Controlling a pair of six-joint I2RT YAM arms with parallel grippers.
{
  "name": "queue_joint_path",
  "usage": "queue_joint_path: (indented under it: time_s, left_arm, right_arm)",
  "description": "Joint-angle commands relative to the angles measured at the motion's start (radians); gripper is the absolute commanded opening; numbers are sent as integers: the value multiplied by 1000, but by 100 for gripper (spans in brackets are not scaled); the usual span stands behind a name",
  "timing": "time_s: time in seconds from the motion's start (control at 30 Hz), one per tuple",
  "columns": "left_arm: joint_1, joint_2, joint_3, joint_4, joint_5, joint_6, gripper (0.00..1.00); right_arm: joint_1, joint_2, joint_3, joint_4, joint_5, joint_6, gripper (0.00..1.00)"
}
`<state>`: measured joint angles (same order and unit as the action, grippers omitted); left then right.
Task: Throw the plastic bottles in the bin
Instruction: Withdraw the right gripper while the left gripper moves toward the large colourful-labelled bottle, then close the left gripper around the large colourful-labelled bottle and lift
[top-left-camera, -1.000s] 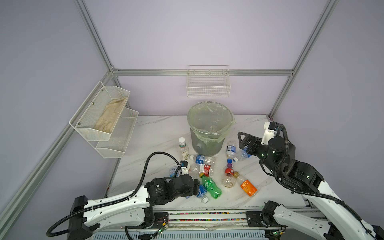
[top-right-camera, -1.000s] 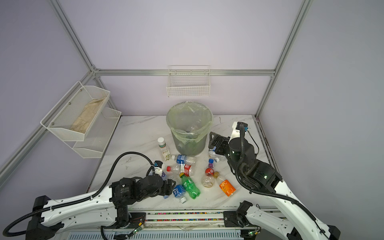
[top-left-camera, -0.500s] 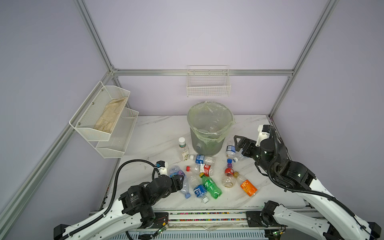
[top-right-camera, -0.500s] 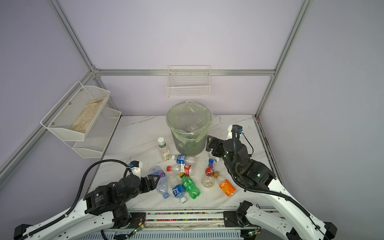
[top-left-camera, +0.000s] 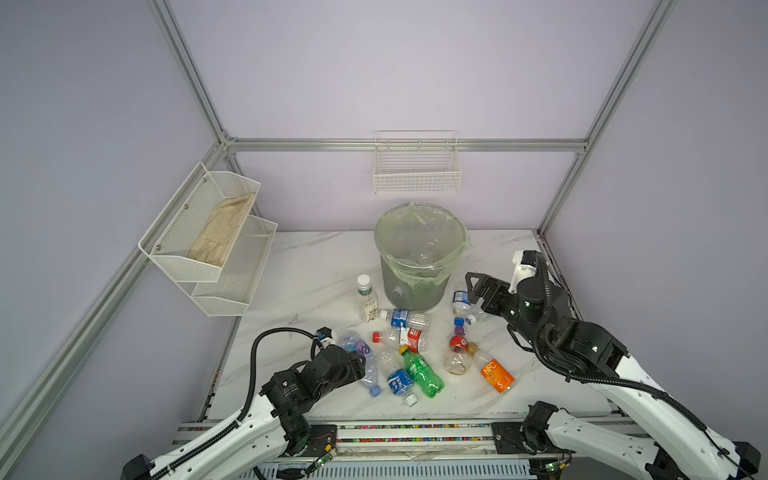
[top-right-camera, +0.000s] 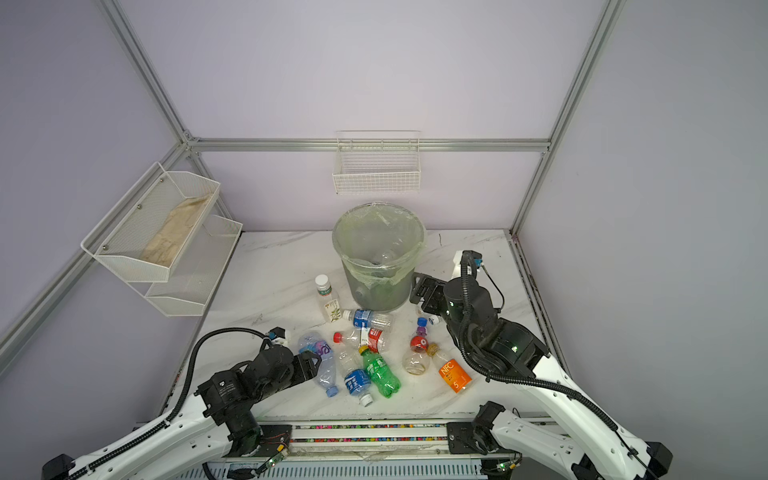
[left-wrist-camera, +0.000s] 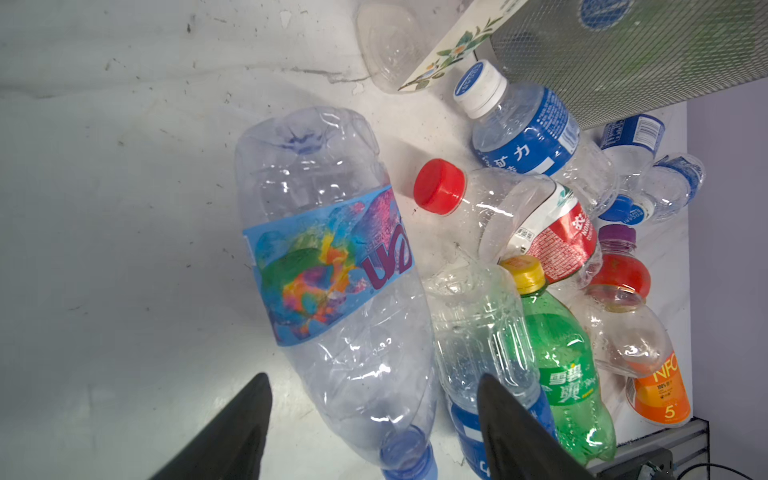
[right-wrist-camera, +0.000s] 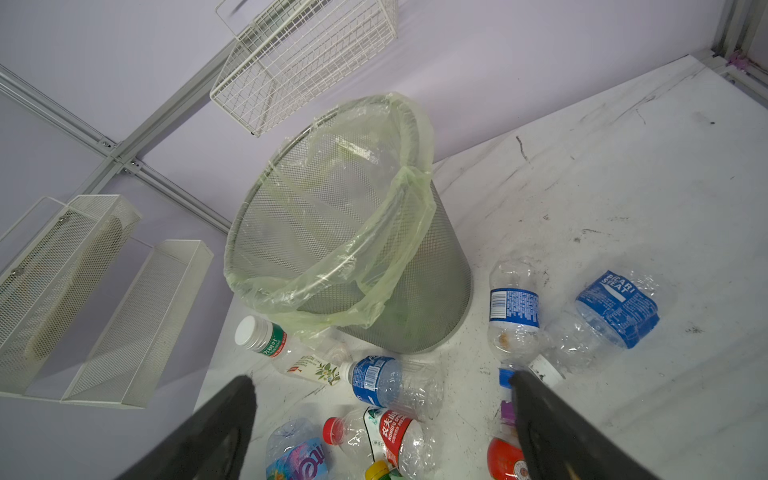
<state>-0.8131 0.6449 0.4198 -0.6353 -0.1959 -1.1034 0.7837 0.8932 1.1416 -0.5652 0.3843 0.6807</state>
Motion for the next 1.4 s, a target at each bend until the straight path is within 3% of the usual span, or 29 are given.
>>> queue_joint_path:
  time_s: [0.0,0.4,0.67,0.97,1.37]
  left_arm:
    - [17,5,-51,93,40,24,76]
    - [66,142,-107,267,85,47,72]
    - [102,239,-120,316,105,45,44]
    - [101,117,-98,173,47,51,17]
    - [101,-80,57,-18,-23,106,14]
  right_arm:
    - [-1,-4,-6,-9,6,17,97]
    - [-1,-21,-28,-10,5,21,98]
    - [-1,-46,-43,-27,5,33,98]
    - [0,-71,-56,-27,4,44,97]
    - [-1,-85,-72,-15,7,48,97]
